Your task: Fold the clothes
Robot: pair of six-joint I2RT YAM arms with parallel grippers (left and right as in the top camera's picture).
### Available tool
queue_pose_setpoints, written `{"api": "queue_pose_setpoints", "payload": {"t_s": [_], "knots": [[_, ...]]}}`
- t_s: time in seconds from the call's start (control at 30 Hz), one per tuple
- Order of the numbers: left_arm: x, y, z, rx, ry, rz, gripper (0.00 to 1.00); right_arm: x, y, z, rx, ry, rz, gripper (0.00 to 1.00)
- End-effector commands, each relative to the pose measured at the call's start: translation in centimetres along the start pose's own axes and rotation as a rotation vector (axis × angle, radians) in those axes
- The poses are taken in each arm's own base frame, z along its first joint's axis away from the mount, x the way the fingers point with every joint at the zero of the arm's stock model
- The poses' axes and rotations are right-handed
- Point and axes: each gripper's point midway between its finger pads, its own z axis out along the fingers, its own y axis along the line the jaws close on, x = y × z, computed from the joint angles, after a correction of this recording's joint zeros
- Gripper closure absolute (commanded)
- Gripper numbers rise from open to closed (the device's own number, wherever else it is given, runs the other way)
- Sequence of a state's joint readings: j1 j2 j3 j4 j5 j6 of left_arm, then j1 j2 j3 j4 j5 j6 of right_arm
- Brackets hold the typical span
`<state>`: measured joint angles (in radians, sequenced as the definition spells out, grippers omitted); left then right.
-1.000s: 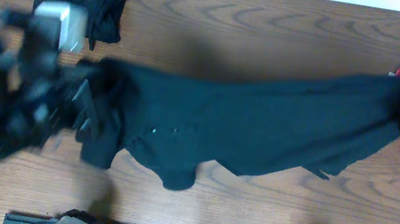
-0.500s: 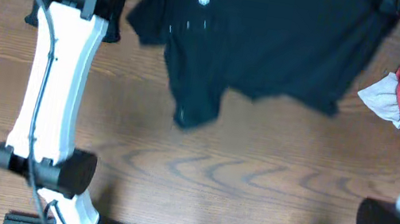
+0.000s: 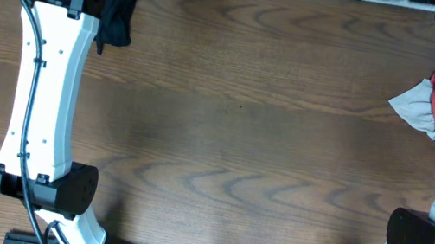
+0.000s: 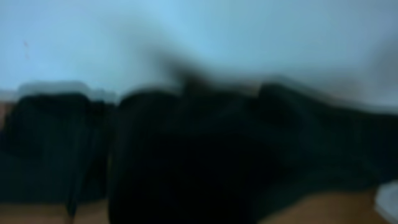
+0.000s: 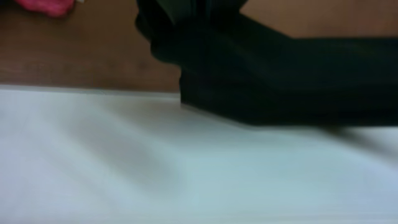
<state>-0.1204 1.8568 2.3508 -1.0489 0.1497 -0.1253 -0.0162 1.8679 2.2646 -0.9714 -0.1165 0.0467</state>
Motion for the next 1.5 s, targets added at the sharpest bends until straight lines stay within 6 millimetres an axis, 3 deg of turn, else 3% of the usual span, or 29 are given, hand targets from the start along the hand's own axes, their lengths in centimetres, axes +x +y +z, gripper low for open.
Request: {"api": "queue_pose_setpoints", "payload": {"t_s": [0.0,0.17,0.27,0.47,0.53,0.57,0.6,0.7,0.77,0.8,1.1,1.27,1.33,1.47], "knots": [[4.5,2.1,0.1,-0.082,0.180,-0.017,0.94,2.7,-0.6,-0.5,0.029,0.113,-0.012,0.99],[15.4,4.1,-0.3,-0.203,0.618,-0.172,0.94,11.8,-0.7,-1.8,0.037,0.485,0.065,0.99],[20.0,4.8,-1.0,-0.267,0.804,-0.233,0.94,15.8,-0.7,-3.0,0.046,0.652,0.084,0.99],[25.0,5.5,-2.4,-0.313,1.018,-0.232,0.94,20.3,-0.5,-5.3,0.050,0.867,0.098,0.99],[25.9,5.5,-2.5,-0.315,1.054,-0.221,0.94,21.1,-0.2,-5.5,0.042,0.893,0.091,0.95],[26.4,5.5,-2.5,-0.313,1.075,-0.209,0.93,21.6,0.0,-5.5,0.034,0.911,0.074,0.82],[27.0,5.5,-2.6,-0.315,1.094,-0.204,0.88,22.2,0.1,-5.5,0.030,0.931,0.068,0.58],[28.0,5.6,-2.7,-0.314,1.135,-0.188,0.66,23.9,0.2,-5.4,0.026,0.991,0.062,0.32],[28.4,5.7,-2.8,-0.316,1.149,-0.186,0.09,24.9,0.1,-5.4,0.028,1.027,0.067,0.18],[28.4,5.7,-2.8,-0.314,1.153,-0.182,0.01,25.3,0.1,-5.5,0.029,1.042,0.068,0.16],[28.4,5.7,-2.6,-0.302,1.147,-0.167,0.02,25.3,-0.1,-4.7,0.035,1.018,0.063,0.11],[27.7,5.7,-1.1,-0.278,1.086,-0.148,0.01,24.4,-0.2,-3.3,0.032,0.954,0.057,0.07],[27.4,5.7,-0.6,-0.273,1.062,-0.146,0.05,24.2,-0.2,-2.9,0.031,0.936,0.055,0.06],[26.5,5.7,1.0,-0.256,0.990,-0.142,0.28,23.3,-0.2,-1.7,0.025,0.874,0.051,0.08]]}}
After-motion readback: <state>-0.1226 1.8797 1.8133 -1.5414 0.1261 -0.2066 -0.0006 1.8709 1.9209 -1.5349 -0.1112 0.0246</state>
